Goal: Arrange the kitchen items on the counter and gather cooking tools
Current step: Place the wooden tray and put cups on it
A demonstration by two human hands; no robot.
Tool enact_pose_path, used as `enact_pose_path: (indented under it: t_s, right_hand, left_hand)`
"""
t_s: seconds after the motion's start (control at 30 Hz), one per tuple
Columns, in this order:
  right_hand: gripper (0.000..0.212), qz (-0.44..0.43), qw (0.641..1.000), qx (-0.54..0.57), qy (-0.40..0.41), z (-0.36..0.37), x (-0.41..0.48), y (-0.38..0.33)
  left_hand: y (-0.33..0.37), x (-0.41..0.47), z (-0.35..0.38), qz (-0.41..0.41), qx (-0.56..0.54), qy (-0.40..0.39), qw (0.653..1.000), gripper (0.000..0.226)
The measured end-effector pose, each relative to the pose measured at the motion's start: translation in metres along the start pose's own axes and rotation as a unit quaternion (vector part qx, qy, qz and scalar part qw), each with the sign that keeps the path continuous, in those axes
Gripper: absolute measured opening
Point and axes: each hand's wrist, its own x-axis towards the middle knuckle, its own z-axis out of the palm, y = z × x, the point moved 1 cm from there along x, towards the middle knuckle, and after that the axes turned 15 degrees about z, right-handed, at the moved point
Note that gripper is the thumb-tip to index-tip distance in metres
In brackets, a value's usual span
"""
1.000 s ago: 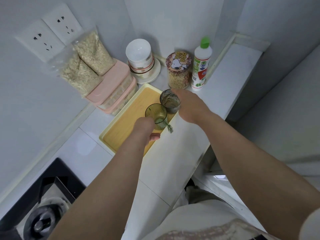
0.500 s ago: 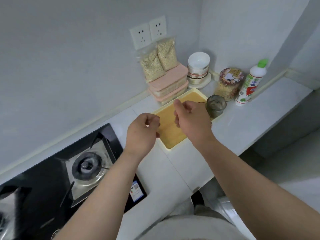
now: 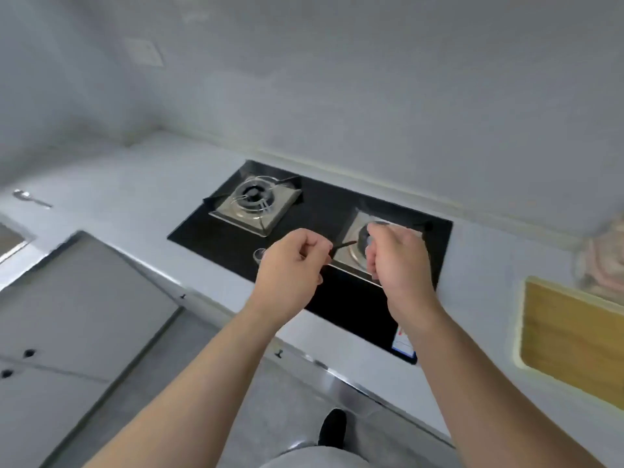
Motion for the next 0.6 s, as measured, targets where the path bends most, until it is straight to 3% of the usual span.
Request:
enact_pose_path:
  t_s: [0.17,0.33,0.6]
  right_hand:
    - [0.037,0.019,0.985,-0.029,-0.171,0.11,-0.051,0.007]
    - [0.039,-0.021,0.942,-0.101,-0.321,0.223,-0.147,0.012]
    - [0.04,-0.08,0.867,-0.18,-0.457,0.386,-0.288,0.043]
  left_hand:
    - [-0.033,-0.074,-0.101,-0.098,0.024,0.158,0.982,0.015]
    - [-0.054,-0.164,-0.218,-0.132,0.048,0.316,0.938,0.015]
    - [-0.097,-0.303,-0.371,-0.169,0.045,0.458,0.872,0.016]
